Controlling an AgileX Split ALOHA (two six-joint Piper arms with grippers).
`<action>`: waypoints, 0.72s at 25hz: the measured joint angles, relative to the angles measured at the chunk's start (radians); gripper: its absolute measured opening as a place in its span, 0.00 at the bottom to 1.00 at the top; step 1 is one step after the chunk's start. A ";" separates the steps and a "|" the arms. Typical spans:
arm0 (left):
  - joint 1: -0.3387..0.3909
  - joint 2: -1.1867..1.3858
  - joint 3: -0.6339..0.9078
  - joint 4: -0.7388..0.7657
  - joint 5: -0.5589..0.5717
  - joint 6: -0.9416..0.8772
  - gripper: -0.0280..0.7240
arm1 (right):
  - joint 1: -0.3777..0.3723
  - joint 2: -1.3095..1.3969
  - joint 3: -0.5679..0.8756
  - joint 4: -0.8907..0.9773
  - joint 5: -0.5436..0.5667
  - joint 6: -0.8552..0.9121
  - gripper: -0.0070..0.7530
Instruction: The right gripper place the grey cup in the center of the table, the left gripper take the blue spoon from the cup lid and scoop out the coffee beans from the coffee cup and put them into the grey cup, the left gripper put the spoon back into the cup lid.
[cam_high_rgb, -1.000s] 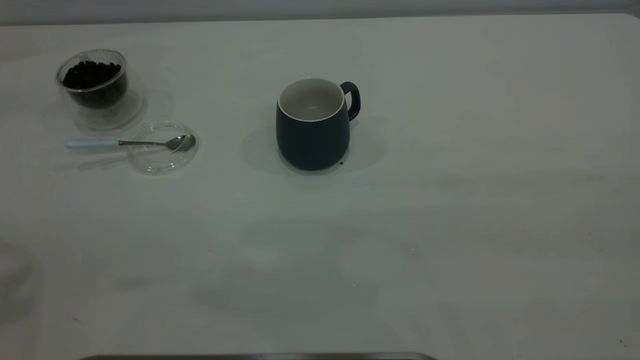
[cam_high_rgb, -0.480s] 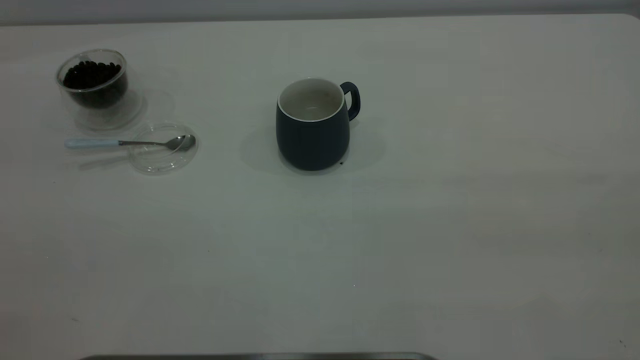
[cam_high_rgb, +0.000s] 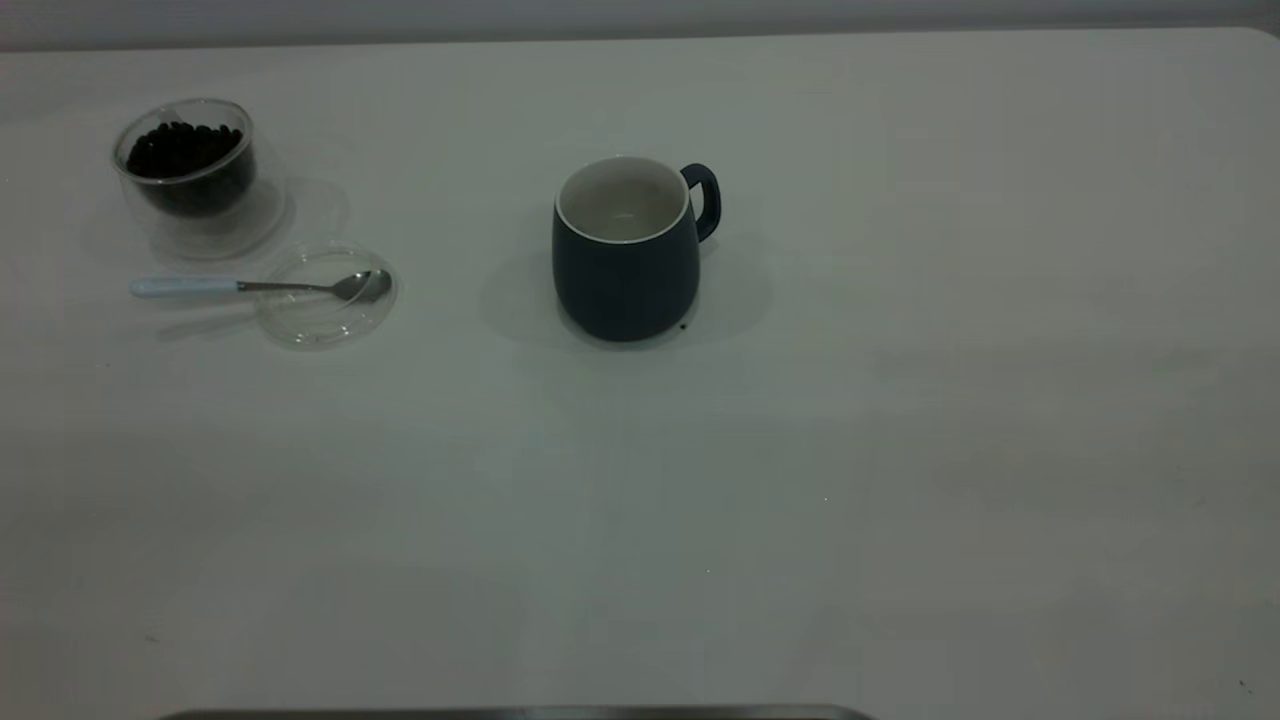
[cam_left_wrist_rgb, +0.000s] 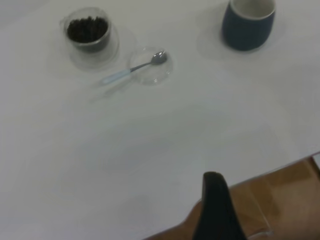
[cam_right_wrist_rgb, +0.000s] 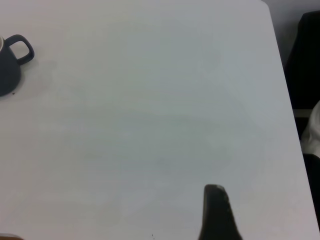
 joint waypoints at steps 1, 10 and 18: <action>0.000 -0.025 0.017 0.004 -0.014 -0.013 0.82 | 0.000 0.000 0.000 0.000 0.000 0.000 0.62; -0.001 -0.128 0.084 0.110 -0.037 -0.122 0.82 | 0.000 0.000 0.000 0.000 0.000 0.000 0.62; -0.003 -0.128 0.109 0.245 -0.008 -0.283 0.82 | 0.000 0.000 0.000 0.000 0.000 0.000 0.62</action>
